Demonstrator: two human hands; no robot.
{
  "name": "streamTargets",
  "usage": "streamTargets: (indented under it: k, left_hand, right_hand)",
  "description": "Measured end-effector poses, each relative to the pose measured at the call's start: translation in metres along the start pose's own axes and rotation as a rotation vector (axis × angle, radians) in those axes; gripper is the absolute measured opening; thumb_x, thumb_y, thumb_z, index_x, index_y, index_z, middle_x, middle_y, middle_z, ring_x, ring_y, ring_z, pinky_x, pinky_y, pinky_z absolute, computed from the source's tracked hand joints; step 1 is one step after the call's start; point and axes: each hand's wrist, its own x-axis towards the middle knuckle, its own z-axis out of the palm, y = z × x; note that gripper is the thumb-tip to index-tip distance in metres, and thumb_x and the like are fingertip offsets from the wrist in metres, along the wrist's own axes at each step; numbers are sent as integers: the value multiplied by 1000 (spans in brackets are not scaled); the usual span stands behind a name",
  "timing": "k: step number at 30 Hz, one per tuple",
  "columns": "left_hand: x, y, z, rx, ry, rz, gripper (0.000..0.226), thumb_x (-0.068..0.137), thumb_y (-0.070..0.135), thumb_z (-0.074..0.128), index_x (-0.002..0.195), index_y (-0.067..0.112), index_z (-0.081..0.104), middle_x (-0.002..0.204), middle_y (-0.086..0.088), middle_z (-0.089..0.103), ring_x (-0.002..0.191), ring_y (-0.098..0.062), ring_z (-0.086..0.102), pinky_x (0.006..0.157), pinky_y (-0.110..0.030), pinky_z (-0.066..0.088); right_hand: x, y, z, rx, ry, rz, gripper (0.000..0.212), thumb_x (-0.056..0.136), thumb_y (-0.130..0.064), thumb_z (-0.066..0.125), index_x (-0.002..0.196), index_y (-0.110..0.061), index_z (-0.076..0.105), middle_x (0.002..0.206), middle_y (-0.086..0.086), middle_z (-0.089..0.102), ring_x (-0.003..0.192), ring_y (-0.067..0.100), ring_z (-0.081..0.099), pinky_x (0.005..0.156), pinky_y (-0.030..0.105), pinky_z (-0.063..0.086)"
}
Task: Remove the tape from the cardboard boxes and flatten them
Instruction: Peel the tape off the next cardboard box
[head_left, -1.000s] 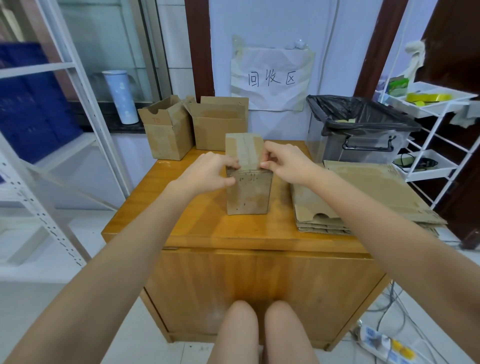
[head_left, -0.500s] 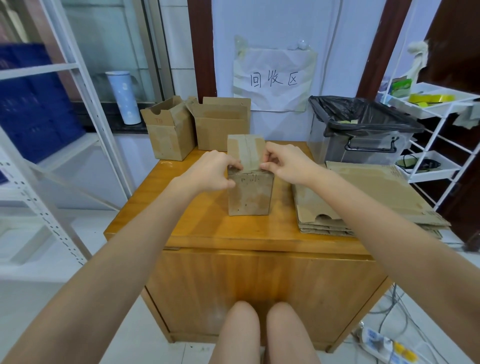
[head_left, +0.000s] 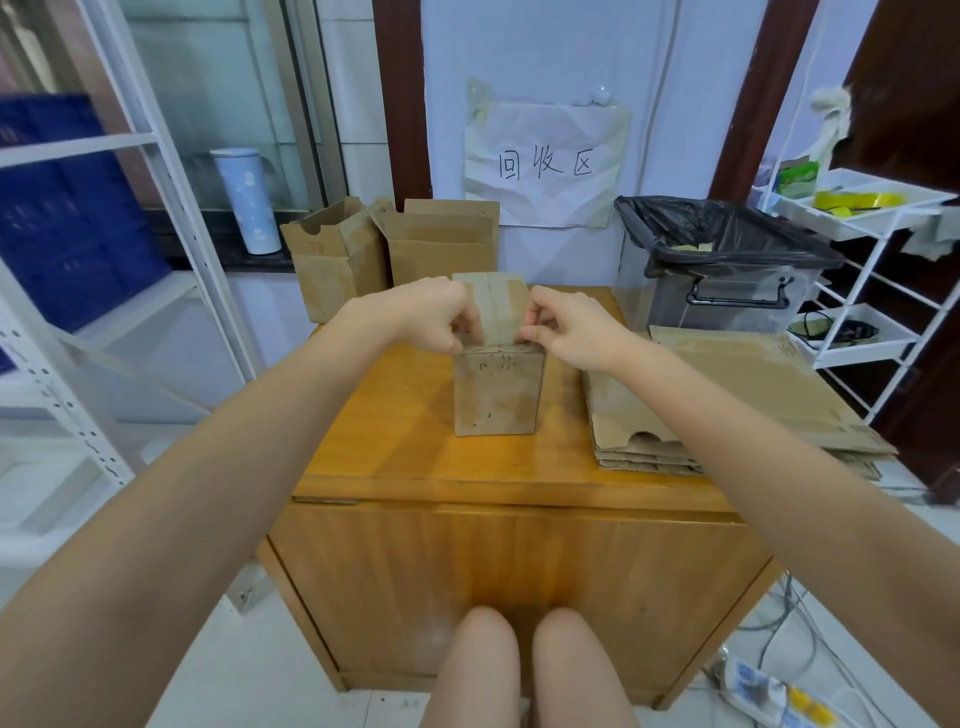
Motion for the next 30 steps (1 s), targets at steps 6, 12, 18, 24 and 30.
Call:
streamTargets:
  k: [6, 12, 18, 24, 30]
  left_hand:
    - [7, 1, -11, -111, -43, -21, 30, 87, 0, 54, 108, 15, 71, 101, 6, 67, 102, -10, 62, 95, -30, 49]
    - [12, -1, -16, -216, 5, -74, 30, 90, 4, 49, 110, 15, 69, 103, 1, 71, 101, -15, 64, 95, -34, 50]
    - [15, 6, -17, -520, 87, -143, 33, 93, 1, 43, 119, 6, 62, 99, -6, 73, 95, -18, 69, 89, -34, 54]
    - [21, 16, -7, -791, 159, -222, 31, 95, 8, 41, 119, 7, 61, 96, -4, 73, 86, -12, 65, 77, -26, 53]
    - [21, 12, 19, -972, 306, -267, 24, 93, 24, 59, 104, 8, 72, 107, 0, 71, 88, -9, 64, 83, -23, 54]
  right_hand:
    - [-1, 0, 0, 12, 14, -4, 9, 93, -17, 59, 90, -14, 52, 91, 7, 68, 89, 24, 65, 84, 40, 51]
    - [-3, 1, 0, 47, 18, 21, 8, 95, -16, 57, 91, -12, 51, 85, 8, 68, 93, 24, 66, 82, 41, 51]
    - [-3, -1, -2, 60, 14, 20, 8, 97, -14, 52, 92, -10, 48, 65, -16, 55, 63, -13, 53, 60, 14, 36]
    - [-3, 1, -1, 122, 23, 42, 11, 97, -15, 53, 87, -14, 48, 56, -6, 51, 72, -10, 60, 63, 22, 39]
    - [-2, 4, 1, 207, 17, 81, 15, 96, -18, 55, 83, -22, 48, 89, 13, 72, 92, 1, 66, 90, 35, 51]
